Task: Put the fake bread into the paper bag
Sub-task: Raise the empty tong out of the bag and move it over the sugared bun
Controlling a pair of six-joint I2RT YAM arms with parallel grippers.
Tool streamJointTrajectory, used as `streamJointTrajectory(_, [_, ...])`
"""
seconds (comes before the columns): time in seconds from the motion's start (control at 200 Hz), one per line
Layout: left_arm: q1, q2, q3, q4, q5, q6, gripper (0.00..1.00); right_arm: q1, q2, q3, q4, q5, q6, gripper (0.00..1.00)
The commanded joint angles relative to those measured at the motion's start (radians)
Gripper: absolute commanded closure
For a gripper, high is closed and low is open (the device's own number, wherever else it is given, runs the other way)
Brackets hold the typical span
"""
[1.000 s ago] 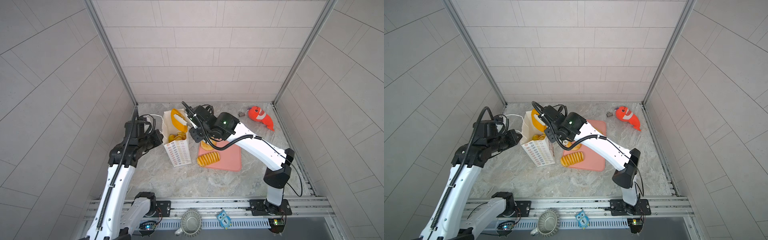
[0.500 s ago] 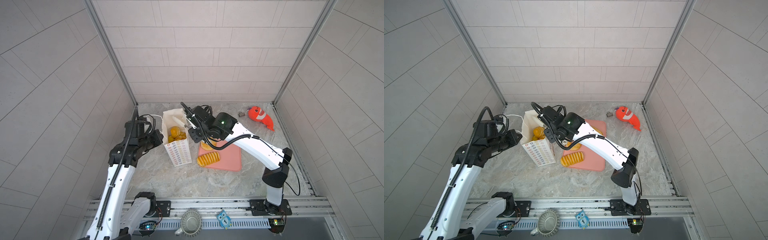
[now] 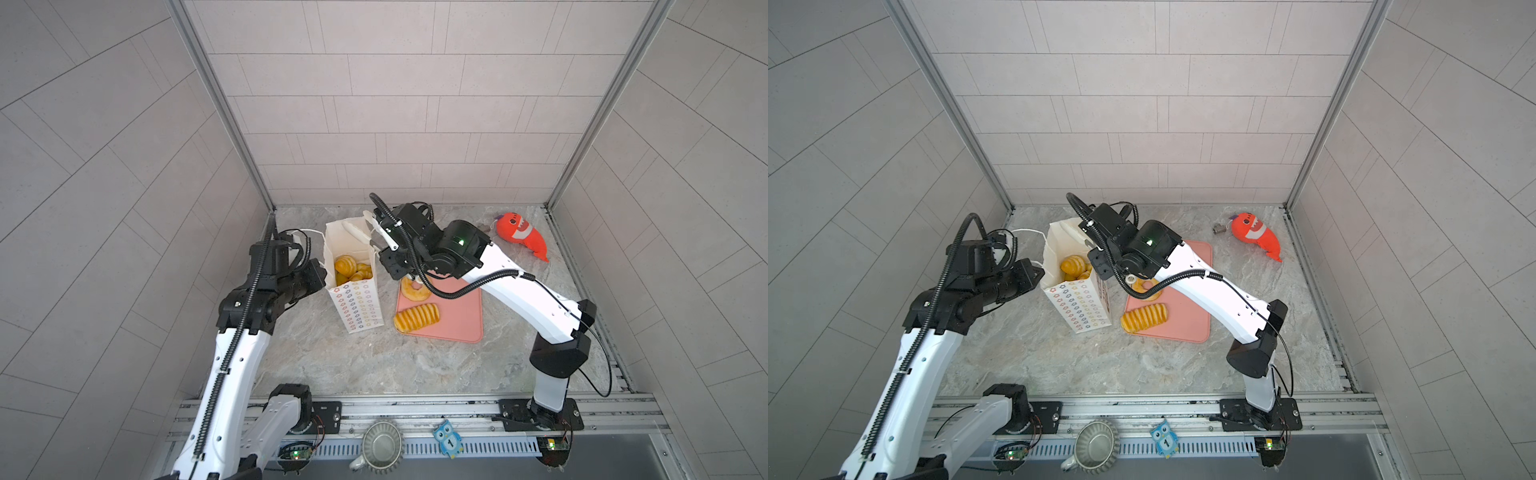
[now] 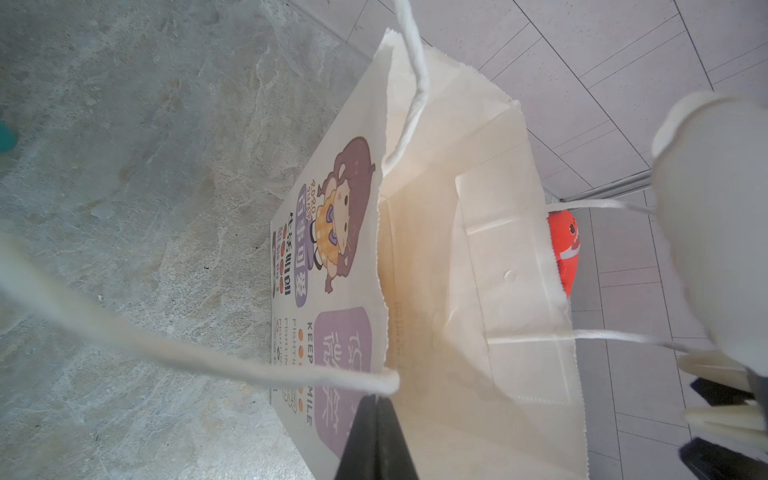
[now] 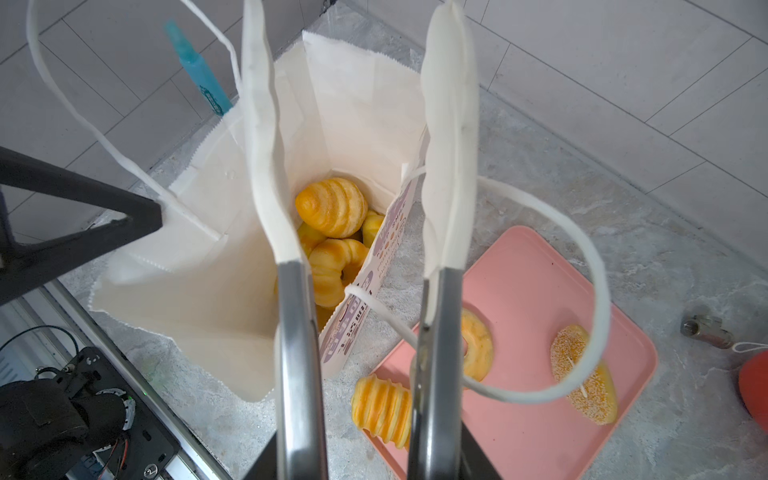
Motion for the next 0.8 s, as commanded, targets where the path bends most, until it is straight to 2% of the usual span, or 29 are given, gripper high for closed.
streamJointTrajectory(0.0, [0.005, -0.002, 0.016, -0.002, 0.008, -0.001, 0.96, 0.003, -0.055, 0.044, -0.021, 0.038, -0.020, 0.54])
streamJointTrajectory(0.38, [0.006, 0.000, 0.019, -0.001, 0.008, -0.001, 0.96, -0.029, -0.111, 0.061, -0.047, 0.098, -0.052, 0.55])
streamJointTrajectory(0.796, [0.005, 0.001, 0.023, -0.006, 0.006, 0.003, 0.96, -0.145, -0.241, -0.119, -0.013, 0.103, -0.063, 0.55])
